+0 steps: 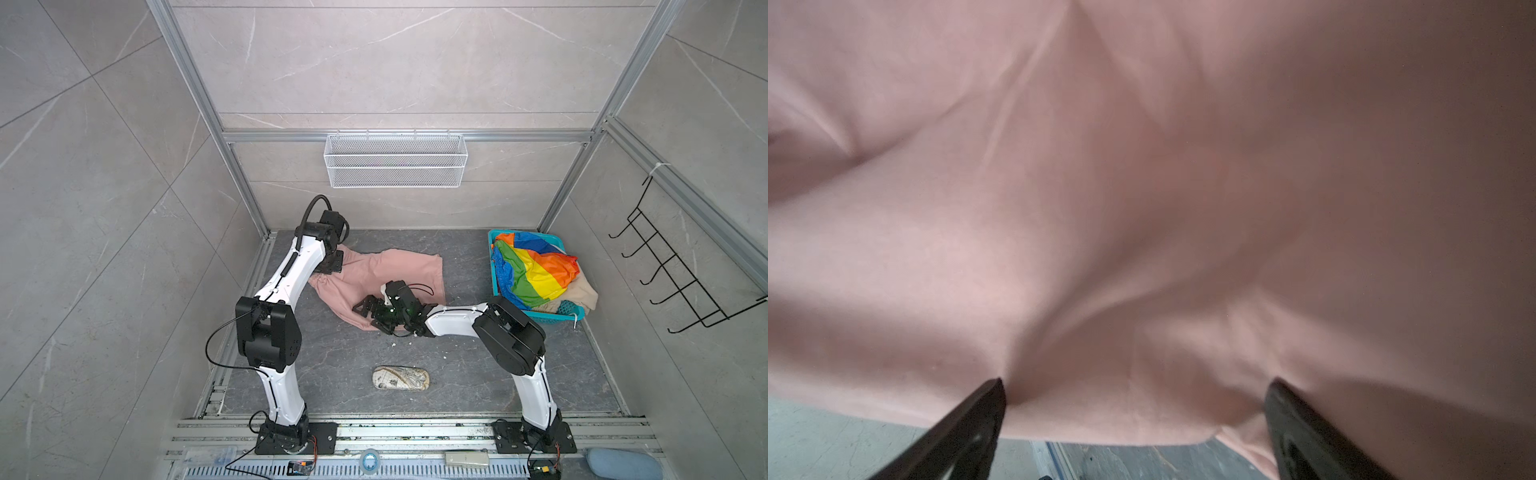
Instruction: Fold and stack the shorts
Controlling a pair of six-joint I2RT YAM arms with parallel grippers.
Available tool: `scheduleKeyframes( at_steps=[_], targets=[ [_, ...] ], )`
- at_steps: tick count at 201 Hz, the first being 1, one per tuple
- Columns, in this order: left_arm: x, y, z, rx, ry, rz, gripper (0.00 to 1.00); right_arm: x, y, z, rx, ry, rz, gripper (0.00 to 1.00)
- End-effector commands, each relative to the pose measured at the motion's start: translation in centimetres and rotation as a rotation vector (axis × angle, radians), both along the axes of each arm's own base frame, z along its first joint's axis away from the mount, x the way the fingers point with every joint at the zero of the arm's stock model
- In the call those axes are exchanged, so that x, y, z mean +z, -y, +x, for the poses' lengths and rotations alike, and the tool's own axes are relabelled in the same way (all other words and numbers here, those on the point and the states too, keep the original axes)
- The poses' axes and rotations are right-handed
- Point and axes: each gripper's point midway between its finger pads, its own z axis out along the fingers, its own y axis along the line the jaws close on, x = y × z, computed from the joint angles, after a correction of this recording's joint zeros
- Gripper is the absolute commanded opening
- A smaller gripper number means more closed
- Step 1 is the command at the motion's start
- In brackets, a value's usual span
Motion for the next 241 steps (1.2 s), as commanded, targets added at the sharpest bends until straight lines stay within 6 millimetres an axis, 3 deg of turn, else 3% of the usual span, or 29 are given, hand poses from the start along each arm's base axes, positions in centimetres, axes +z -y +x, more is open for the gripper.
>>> scheduleKeyframes(
  at_steps=[1, 17, 40, 69, 97, 119, 153, 179, 205, 241],
  targets=[
    [3.0, -0.3, 0.1, -0.001, 0.083, -0.007, 0.0, 2.5, 1.1, -0.7, 0.024, 0.048, -0.006, 0.99],
    [3.3, -0.7, 0.0, -0.002, 0.082, 0.018, 0.0, 4.7, 3.1, -0.4, 0.013, 0.089, -0.007, 0.99],
    [3.7, -1.3, -0.1, -0.008, 0.073, 0.062, 0.0, 6.1, 8.8, 1.3, -0.032, 0.136, -0.072, 0.99],
    [4.1, -1.9, -0.1, -0.017, 0.053, 0.113, 0.0, 4.3, 16.1, 2.9, -0.066, 0.119, -0.226, 0.99],
    [4.7, -1.2, -0.1, -0.023, 0.049, 0.091, 0.0, 2.5, 19.6, 3.0, -0.042, 0.114, -0.36, 0.99],
    [5.0, 0.4, -0.2, -0.043, 0.043, 0.086, 0.0, 1.2, 20.5, 3.1, -0.022, 0.115, -0.423, 0.99],
    [5.8, 3.6, -0.5, -0.087, 0.023, 0.113, 0.0, -1.2, 19.7, 3.0, 0.013, 0.073, -0.4, 0.99],
    [6.1, 5.9, -0.5, -0.115, 0.001, 0.123, 0.0, -2.0, 19.4, 2.9, 0.027, 0.066, -0.385, 0.99],
    [5.4, 8.8, -0.8, -0.144, -0.024, 0.121, 0.04, -2.4, 19.3, 2.6, 0.042, 0.065, -0.375, 0.99],
    [3.5, 14.5, -1.4, -0.189, -0.053, 0.032, 0.06, -3.3, 19.0, 2.3, 0.052, 0.054, -0.356, 0.99]
  ],
)
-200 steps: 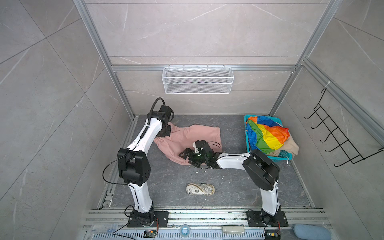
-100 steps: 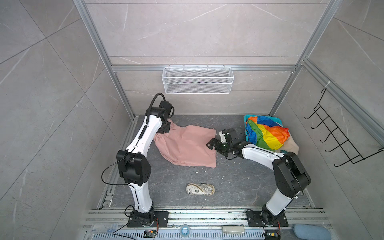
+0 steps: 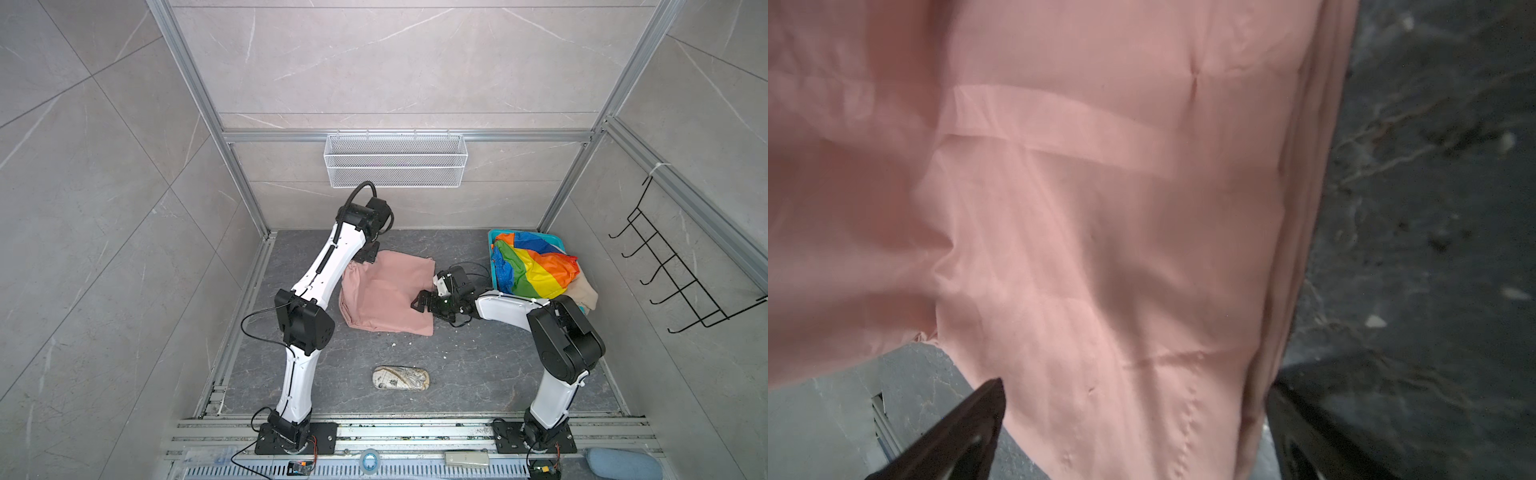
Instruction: Fold and stack the shorts
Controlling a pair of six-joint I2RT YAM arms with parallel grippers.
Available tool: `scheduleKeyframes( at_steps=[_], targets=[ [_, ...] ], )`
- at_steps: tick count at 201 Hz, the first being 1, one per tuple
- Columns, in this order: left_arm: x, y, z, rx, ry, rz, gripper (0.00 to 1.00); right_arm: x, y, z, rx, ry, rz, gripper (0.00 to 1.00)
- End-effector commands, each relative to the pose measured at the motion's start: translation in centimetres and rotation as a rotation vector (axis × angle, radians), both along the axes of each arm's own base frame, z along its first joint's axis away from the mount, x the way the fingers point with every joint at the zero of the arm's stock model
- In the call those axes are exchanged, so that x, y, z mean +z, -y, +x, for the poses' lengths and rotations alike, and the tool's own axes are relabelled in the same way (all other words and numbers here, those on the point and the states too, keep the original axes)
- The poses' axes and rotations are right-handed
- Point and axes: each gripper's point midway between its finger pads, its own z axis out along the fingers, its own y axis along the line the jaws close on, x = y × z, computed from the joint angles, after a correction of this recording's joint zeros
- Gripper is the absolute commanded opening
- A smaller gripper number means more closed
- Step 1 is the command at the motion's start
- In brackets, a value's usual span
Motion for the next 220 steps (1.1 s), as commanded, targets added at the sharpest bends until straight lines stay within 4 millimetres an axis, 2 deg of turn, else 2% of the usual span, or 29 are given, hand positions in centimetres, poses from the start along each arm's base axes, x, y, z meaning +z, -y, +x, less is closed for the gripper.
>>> scheduleKeyframes(
  at_steps=[1, 24, 54, 92, 110, 126, 136, 144, 148, 152, 156, 157, 158, 161, 177, 195, 206, 220],
  targets=[
    [-0.7, 3.0, -1.6, 0.0, -0.048, -0.054, 0.06, -1.7, -0.2, -0.7, 0.028, -0.026, 0.006, 0.99],
    [-2.1, 6.5, -1.8, -0.018, -0.07, -0.138, 0.08, -2.3, -0.5, -0.9, 0.027, -0.039, 0.025, 0.99],
    [-4.0, 9.8, -1.5, -0.012, -0.107, -0.275, 0.08, -3.0, -0.5, -1.3, 0.031, -0.051, 0.034, 0.99],
    [-6.1, 12.4, -0.5, -0.012, -0.121, -0.382, 0.14, -3.1, -0.6, -1.7, 0.032, -0.065, 0.07, 0.99],
    [-6.0, 13.4, 0.1, -0.01, -0.091, -0.444, 0.18, -2.5, -0.3, -1.8, 0.024, -0.061, 0.087, 0.99],
    [-4.5, 14.7, 0.6, -0.042, -0.046, -0.526, 0.23, -1.6, 0.1, -1.9, 0.021, -0.05, 0.099, 0.99],
    [-2.8, 15.5, 0.8, -0.073, -0.001, -0.592, 0.25, -0.9, 0.4, -2.1, 0.018, -0.038, 0.104, 0.99],
    [-1.2, 16.1, 0.9, -0.099, 0.041, -0.652, 0.3, -0.5, 0.6, -2.3, 0.015, -0.034, 0.105, 0.99],
    [-0.2, 16.4, 0.9, -0.115, 0.066, -0.683, 0.38, -0.3, 0.7, -2.4, 0.013, -0.032, 0.108, 0.99],
    [0.7, 16.7, 1.0, -0.133, 0.088, -0.712, 0.49, 0.0, 0.9, -2.5, 0.012, -0.026, 0.111, 0.99],
    [1.7, 16.9, 0.9, -0.155, 0.112, -0.737, 0.73, 0.2, 1.1, -2.6, 0.01, -0.023, 0.112, 0.99],
    [1.9, 17.0, 0.9, -0.16, 0.12, -0.744, 0.86, 0.4, 1.1, -2.6, 0.009, -0.021, 0.113, 0.99],
    [2.1, 17.0, 1.0, -0.164, 0.126, -0.749, 0.93, 0.4, 1.2, -2.7, 0.007, -0.021, 0.113, 0.99],
    [2.8, 17.1, 0.9, -0.181, 0.147, -0.762, 0.99, 0.6, 1.2, -2.8, 0.007, -0.019, 0.114, 0.99],
    [5.9, 16.4, 0.6, -0.223, 0.25, -0.786, 1.0, 1.7, 2.2, -3.3, -0.01, 0.002, 0.116, 0.99],
    [8.8, 14.2, -0.2, -0.231, 0.36, -0.768, 1.0, 3.4, 3.3, -3.7, -0.022, 0.043, 0.084, 0.99],
    [9.4, 12.6, -0.7, -0.197, 0.419, -0.783, 1.0, 4.6, 4.0, -3.6, -0.033, 0.083, 0.055, 0.99],
    [9.0, 10.8, -1.3, -0.124, 0.443, -0.873, 1.0, 5.9, 4.6, -3.2, -0.053, 0.12, 0.026, 0.99]
  ],
)
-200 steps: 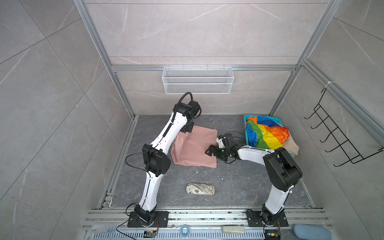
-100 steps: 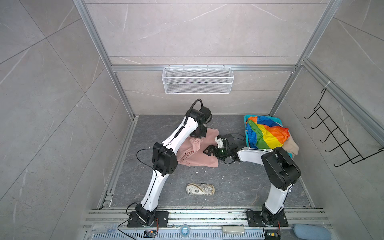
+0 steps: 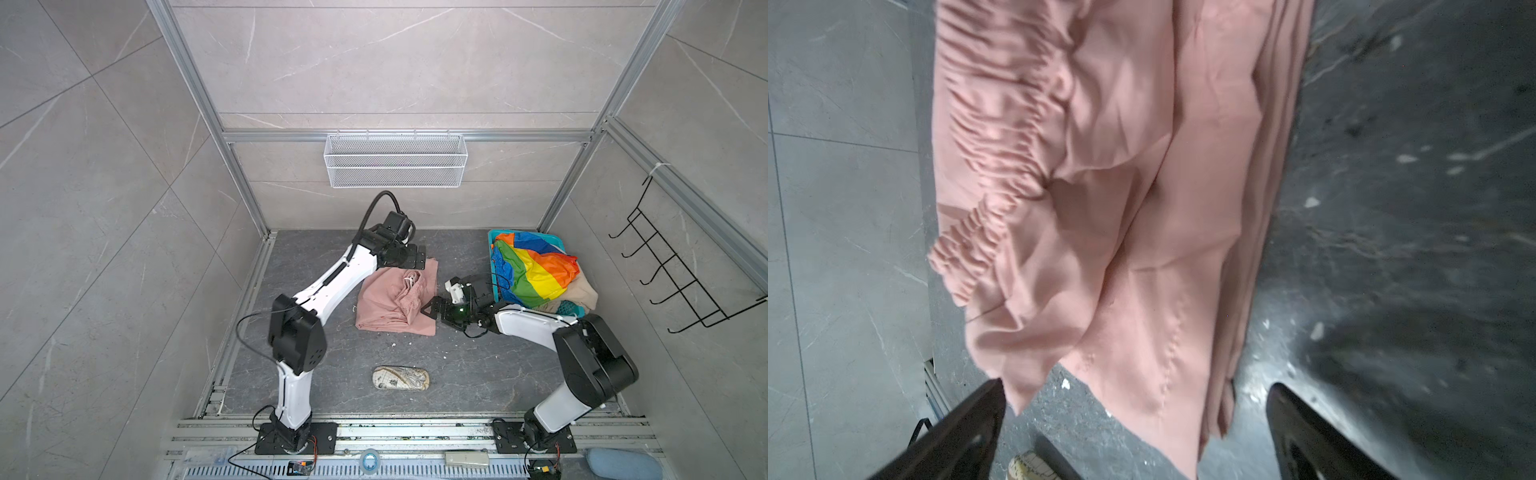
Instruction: Fold and stack the shorts
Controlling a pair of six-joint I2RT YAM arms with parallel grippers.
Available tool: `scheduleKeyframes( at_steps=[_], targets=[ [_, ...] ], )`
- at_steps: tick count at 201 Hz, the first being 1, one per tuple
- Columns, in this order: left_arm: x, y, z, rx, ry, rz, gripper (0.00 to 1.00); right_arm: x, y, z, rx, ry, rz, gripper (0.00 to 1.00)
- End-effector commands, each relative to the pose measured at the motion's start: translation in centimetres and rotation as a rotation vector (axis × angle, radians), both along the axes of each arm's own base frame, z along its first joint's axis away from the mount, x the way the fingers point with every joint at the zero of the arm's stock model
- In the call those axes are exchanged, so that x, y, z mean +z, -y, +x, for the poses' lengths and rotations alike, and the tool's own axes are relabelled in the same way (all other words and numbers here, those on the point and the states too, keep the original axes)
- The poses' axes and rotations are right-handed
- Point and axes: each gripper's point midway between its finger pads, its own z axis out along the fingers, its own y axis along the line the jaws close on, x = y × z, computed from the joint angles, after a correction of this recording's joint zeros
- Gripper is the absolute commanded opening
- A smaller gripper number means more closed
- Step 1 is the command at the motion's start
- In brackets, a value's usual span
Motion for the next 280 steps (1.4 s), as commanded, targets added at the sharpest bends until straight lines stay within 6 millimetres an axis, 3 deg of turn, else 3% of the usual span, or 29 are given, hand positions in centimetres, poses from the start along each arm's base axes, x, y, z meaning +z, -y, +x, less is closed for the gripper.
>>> scheduleKeyframes(
  at_steps=[1, 18, 46, 77, 109, 137, 169, 232, 256, 280],
  targets=[
    [5.3, -2.7, 0.2, 0.09, 0.165, -0.184, 1.0, 2.2, 1.5, 0.2, -0.034, 0.061, -0.072, 0.99],
    [3.2, -3.7, -0.2, 0.12, 0.075, -0.382, 1.0, 3.4, 1.2, 1.2, -0.053, 0.075, -0.067, 0.99],
    [-2.6, -4.8, -0.1, 0.177, -0.112, -0.652, 1.0, 3.8, -0.8, 2.2, -0.036, 0.113, -0.201, 0.99],
    [-8.4, -6.3, -0.8, 0.276, -0.211, -0.68, 1.0, 2.4, -3.0, 3.0, -0.003, 0.149, -0.41, 0.99],
    [-12.9, -8.9, -1.4, 0.42, -0.268, -0.753, 1.0, 0.4, -4.8, 3.7, 0.011, 0.157, -0.528, 0.99],
    [-15.8, -9.5, -2.2, 0.471, -0.32, -0.783, 1.0, -1.0, -6.0, 4.2, 0.032, 0.161, -0.621, 0.99],
    [-18.1, -10.0, -3.1, 0.499, -0.357, -0.761, 1.0, -2.3, -4.6, 4.9, 0.019, 0.172, -0.765, 0.99],
    [-20.7, -10.9, -4.5, 0.521, -0.369, -0.677, 1.0, -0.9, 1.6, 3.6, -0.063, 0.18, -0.818, 0.99],
    [-20.3, -10.8, -4.4, 0.498, -0.351, -0.674, 1.0, -2.2, 4.5, 2.6, -0.09, 0.142, -0.834, 0.99],
    [-17.0, -10.2, -3.8, 0.427, -0.29, -0.692, 1.0, -3.0, 6.0, 2.0, -0.1, 0.104, -0.827, 0.99]
  ],
)
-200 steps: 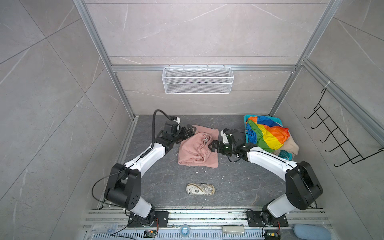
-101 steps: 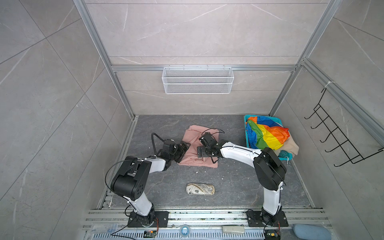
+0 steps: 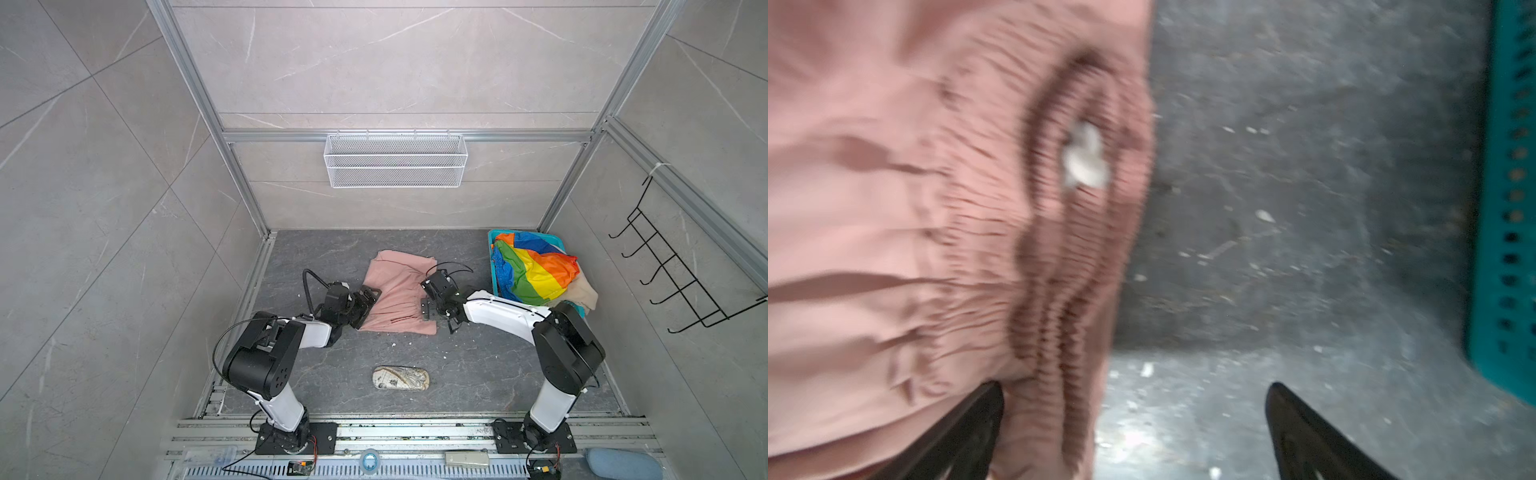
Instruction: Fold and stack the shorts
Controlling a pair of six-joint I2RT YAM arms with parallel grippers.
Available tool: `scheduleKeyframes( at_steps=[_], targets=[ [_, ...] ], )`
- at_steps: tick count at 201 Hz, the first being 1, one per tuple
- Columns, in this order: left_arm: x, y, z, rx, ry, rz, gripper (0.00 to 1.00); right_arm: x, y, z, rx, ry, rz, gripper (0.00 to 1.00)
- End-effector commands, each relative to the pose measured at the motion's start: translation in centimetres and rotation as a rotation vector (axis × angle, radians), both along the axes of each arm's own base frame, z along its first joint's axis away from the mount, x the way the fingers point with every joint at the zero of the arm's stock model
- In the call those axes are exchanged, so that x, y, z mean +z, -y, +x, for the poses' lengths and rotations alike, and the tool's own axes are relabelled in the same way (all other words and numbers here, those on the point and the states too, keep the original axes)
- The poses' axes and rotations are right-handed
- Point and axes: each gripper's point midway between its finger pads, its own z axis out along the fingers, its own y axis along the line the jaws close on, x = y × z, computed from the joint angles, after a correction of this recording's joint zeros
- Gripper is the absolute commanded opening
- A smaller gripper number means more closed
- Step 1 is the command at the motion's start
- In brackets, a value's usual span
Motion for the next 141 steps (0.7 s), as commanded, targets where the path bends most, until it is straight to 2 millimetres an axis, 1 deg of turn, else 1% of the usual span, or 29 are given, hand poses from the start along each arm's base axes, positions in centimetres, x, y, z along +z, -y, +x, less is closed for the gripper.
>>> scheduleKeyframes(
  at_steps=[1, 7, 17, 30, 32, 42, 50, 59, 65, 72, 85, 89, 91, 108, 126, 141],
  targets=[
    [2.6, 0.3, 0.3, -0.046, 0.084, 0.025, 1.0, -0.4, 2.0, -0.5, -0.019, -0.011, -0.027, 0.99],
    [3.9, 0.5, 0.5, -0.064, 0.108, 0.034, 1.0, 0.2, 1.8, -0.6, -0.012, -0.002, -0.012, 0.99],
    [6.5, 0.9, 0.9, -0.099, 0.156, 0.057, 1.0, 1.2, 1.4, -0.5, -0.003, 0.012, 0.023, 0.99],
    [9.6, 1.3, 1.2, -0.146, 0.208, 0.089, 1.0, 3.6, 0.3, -0.2, 0.009, 0.05, 0.1, 0.99],
    [9.6, 1.3, 1.1, -0.15, 0.199, 0.095, 1.0, 3.8, 0.2, -0.2, 0.01, 0.053, 0.106, 0.99],
    [11.8, 1.2, 1.5, -0.159, 0.24, 0.124, 1.0, 5.5, -1.0, 0.1, 0.024, 0.072, 0.176, 0.99],
    [13.0, 0.9, 2.0, -0.148, 0.267, 0.15, 1.0, 6.7, -1.9, 0.4, 0.033, 0.088, 0.233, 0.99],
    [13.9, 0.7, 2.8, -0.136, 0.28, 0.16, 1.0, 7.8, -3.5, 0.7, 0.054, 0.095, 0.316, 0.99],
    [14.4, 0.9, 3.6, -0.138, 0.285, 0.153, 1.0, 8.1, -4.6, 1.0, 0.067, 0.094, 0.365, 0.99],
    [14.7, 1.3, 4.4, -0.15, 0.281, 0.138, 1.0, 8.3, -5.7, 1.4, 0.072, 0.091, 0.402, 0.99],
    [14.8, 2.4, 6.3, -0.168, 0.277, 0.104, 1.0, 7.6, -7.2, 2.2, 0.08, 0.072, 0.41, 0.99],
    [14.6, 2.8, 6.9, -0.174, 0.27, 0.09, 1.0, 7.5, -7.6, 2.5, 0.079, 0.072, 0.408, 0.99],
    [14.2, 3.0, 7.1, -0.179, 0.26, 0.084, 1.0, 7.3, -7.6, 2.5, 0.079, 0.067, 0.403, 0.99],
    [13.2, 5.0, 9.6, -0.214, 0.236, 0.006, 1.0, 5.5, -8.7, 3.6, 0.072, 0.033, 0.385, 0.99],
    [11.9, 6.3, 11.6, -0.228, 0.219, -0.041, 1.0, 4.1, -8.7, 4.1, 0.06, 0.018, 0.356, 0.99],
    [10.6, 6.8, 12.5, -0.227, 0.203, -0.052, 1.0, 3.0, -8.3, 4.1, 0.058, 0.006, 0.326, 0.99]
  ],
)
